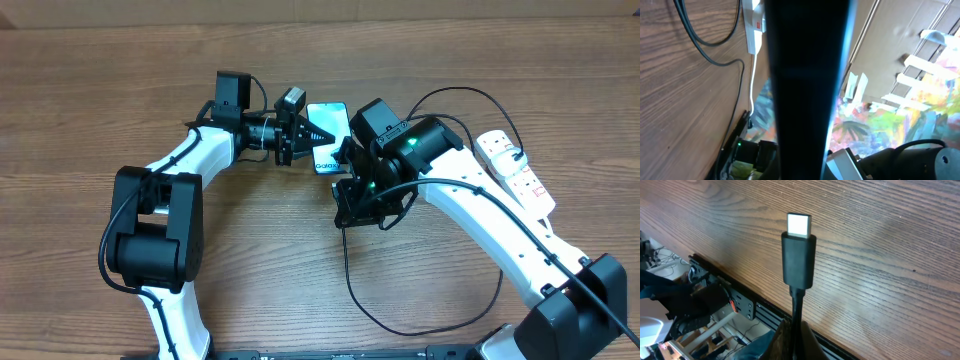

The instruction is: Plug charger to phone and switch on socket

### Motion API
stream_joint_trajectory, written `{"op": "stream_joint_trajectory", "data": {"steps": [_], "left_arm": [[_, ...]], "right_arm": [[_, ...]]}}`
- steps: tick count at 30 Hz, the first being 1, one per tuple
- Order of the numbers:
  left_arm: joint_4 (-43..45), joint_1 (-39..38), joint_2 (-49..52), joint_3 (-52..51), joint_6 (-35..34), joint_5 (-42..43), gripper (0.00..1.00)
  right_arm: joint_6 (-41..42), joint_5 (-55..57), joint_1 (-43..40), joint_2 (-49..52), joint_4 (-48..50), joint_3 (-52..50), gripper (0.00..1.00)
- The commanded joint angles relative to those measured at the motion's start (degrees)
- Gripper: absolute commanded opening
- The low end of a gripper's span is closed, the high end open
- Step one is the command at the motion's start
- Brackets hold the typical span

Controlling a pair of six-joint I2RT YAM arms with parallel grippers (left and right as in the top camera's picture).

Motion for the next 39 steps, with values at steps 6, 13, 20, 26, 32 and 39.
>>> {"op": "stream_joint_trajectory", "data": {"steps": [6,13,20,26,32,39], "left_arm": [[0.3,-0.1,0.0,0.2,7.4,2.4,0.04],[0.3,-0.1,0.0,0.2,7.4,2.4,0.04],[0.3,-0.1,0.0,0.2,8.2,2.4,0.04],[0.2,-0.1,0.0,0.2,8.1,2.4,0.04],[0.2,-0.1,0.0,0.2,7.9,3.9,0.04],[0.2,-0.1,0.0,0.2,5.3,3.8,0.04]], "right_arm": [[0.7,0.2,-0.2,0.3,0.9,1.6,0.04],[1.9,2.8,-0.2,0.3,1.3,1.6,0.04],[2.3,4.3,-0.2,0.3,2.0,1.6,0.04],[2.4,4.8,-0.2,0.3,2.6,1.6,0.04],[2.9,4.9,-0.2,0.3,2.6,1.6,0.04],[3.3,4.7,-0.2,0.3,2.6,1.6,0.04]]}}
